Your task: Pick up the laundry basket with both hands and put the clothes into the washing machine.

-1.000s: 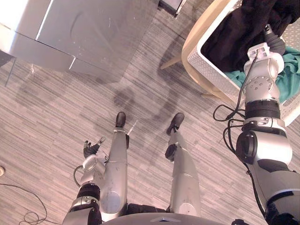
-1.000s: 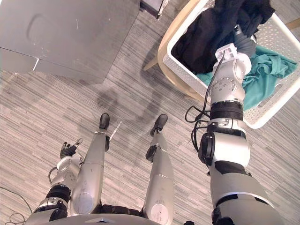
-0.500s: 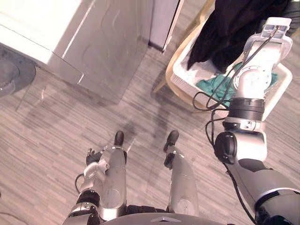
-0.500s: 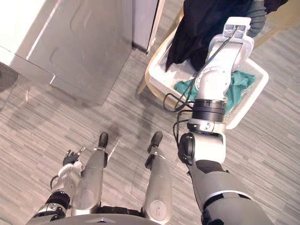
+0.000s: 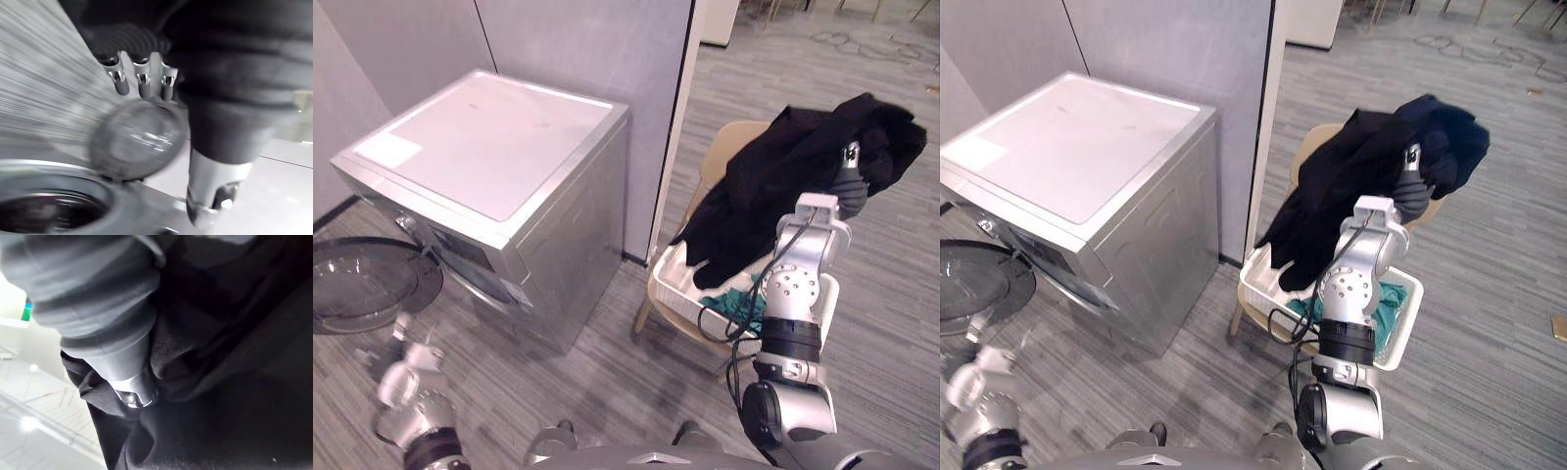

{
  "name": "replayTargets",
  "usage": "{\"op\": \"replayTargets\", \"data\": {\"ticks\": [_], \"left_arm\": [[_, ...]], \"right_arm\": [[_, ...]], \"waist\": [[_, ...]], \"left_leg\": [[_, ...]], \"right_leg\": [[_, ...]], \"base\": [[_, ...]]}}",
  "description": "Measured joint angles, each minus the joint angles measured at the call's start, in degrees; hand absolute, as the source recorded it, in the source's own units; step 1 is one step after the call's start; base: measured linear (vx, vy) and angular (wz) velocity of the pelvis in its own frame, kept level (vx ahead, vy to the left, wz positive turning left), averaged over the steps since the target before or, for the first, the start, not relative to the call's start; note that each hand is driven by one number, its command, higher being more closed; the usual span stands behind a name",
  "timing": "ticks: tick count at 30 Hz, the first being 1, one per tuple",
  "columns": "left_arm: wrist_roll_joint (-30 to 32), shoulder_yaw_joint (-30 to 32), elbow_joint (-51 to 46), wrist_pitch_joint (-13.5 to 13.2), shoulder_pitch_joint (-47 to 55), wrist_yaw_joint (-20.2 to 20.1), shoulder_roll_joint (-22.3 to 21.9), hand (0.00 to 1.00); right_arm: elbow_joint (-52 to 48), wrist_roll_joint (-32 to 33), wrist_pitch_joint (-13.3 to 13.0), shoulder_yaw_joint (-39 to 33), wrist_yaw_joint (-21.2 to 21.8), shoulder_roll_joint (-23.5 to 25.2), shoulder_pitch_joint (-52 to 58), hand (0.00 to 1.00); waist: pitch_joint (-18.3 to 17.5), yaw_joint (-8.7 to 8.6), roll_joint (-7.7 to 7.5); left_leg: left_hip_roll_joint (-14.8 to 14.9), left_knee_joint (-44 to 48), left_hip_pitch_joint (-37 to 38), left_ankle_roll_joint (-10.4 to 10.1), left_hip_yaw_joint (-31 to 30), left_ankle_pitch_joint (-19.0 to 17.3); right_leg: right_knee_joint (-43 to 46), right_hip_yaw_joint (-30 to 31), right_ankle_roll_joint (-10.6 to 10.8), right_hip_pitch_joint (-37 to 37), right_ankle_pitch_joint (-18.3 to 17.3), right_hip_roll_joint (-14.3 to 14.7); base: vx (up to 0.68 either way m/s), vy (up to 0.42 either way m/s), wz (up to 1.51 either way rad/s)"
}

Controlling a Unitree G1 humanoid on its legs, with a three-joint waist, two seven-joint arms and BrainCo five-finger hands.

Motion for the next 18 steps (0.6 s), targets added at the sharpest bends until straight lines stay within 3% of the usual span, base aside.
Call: {"op": "replayTargets", "data": {"ticks": [4, 9, 13, 18], "left_arm": [[6.56, -1.38, -11.58, -0.91, -1.2, 2.78, 1.55, 0.0], [10.49, -9.38, -14.23, -1.1, -4.04, 1.96, 6.4, 0.0], [6.28, -22.36, -10.61, -2.6, -11.53, -5.36, 12.4, 0.0], [3.72, -38.61, -3.47, -1.68, -20.19, -12.06, 12.63, 0.0]], "right_arm": [[0.25, -1.37, 2.58, 0.34, 1.28, -0.21, 0.0, 1.0], [0.47, -1.72, 3.67, 2.61, 3.39, -2.35, -0.38, 1.0], [0.76, -1.15, 4.41, 4.77, 4.97, -4.9, -2.36, 1.0], [0.75, -0.95, 5.11, 6.99, 4.96, -7.23, -6.37, 1.0]], "waist": [[-1.34, -0.09, 1.66], [-1.76, -0.31, 1.58], [-2.25, -1.71, 0.7], [-2.28, -5.1, 0.57]], "left_leg": [[-0.02, -0.96, 2.68, 0.86, 1.56, -0.2], [-0.04, -0.94, 3.64, 1.4, 3.89, -0.55], [-0.61, -0.98, 4.52, 1.67, 7.15, -0.77], [-0.6, -0.79, 5.59, 1.53, 9.35, -1.45]], "right_leg": [[-5.68, 1.54, 0.23, 3.46, 3.39, 1.63], [-13.11, 3.57, 0.18, 6.1, 8.34, 3.36], [-20.16, 6.41, 0.05, 8.23, 13.28, 4.18], [-22.61, 8.84, -0.3, 9.45, 14.85, 4.81]], "base": [[0.0, 0.049, -0.21], [-0.05, 0.038, -0.32], [-0.06, 0.021, -0.36], [-0.05, 0.001, -0.27]]}}
